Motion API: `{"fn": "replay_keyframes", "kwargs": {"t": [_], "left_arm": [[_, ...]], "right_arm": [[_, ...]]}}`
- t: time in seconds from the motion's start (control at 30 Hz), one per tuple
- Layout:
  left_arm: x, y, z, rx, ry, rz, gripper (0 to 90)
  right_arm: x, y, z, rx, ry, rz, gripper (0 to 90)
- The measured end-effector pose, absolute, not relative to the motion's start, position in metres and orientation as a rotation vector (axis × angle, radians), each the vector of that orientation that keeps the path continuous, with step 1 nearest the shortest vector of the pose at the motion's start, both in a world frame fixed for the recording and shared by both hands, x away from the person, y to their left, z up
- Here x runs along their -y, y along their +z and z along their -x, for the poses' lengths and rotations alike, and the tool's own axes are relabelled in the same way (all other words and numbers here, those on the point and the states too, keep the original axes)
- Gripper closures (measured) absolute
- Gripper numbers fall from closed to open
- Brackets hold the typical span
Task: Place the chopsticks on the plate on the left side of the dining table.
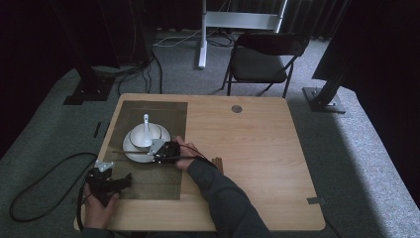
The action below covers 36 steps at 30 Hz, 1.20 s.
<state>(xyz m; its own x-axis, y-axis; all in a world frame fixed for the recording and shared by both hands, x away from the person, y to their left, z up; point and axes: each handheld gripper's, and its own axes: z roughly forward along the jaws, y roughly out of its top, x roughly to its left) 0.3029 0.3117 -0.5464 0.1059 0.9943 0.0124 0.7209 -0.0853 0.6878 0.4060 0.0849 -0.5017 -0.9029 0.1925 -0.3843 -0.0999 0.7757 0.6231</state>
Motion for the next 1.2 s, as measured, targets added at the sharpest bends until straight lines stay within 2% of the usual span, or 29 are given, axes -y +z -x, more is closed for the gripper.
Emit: {"fn": "replay_keyframes", "kwargs": {"t": [0.7, 1.2], "left_arm": [[-0.312, -0.546, -0.303, -1.668, 0.679, -1.863, 0.2], [-0.312, -0.546, -0.303, -1.668, 0.678, -1.862, 0.2]], "right_arm": [[-0.057, -0.473, -0.400, -2.574, 1.076, -0.276, 61.5], [-0.021, -0.458, -0.389, -2.543, 1.086, -0.354, 60.0]]}}
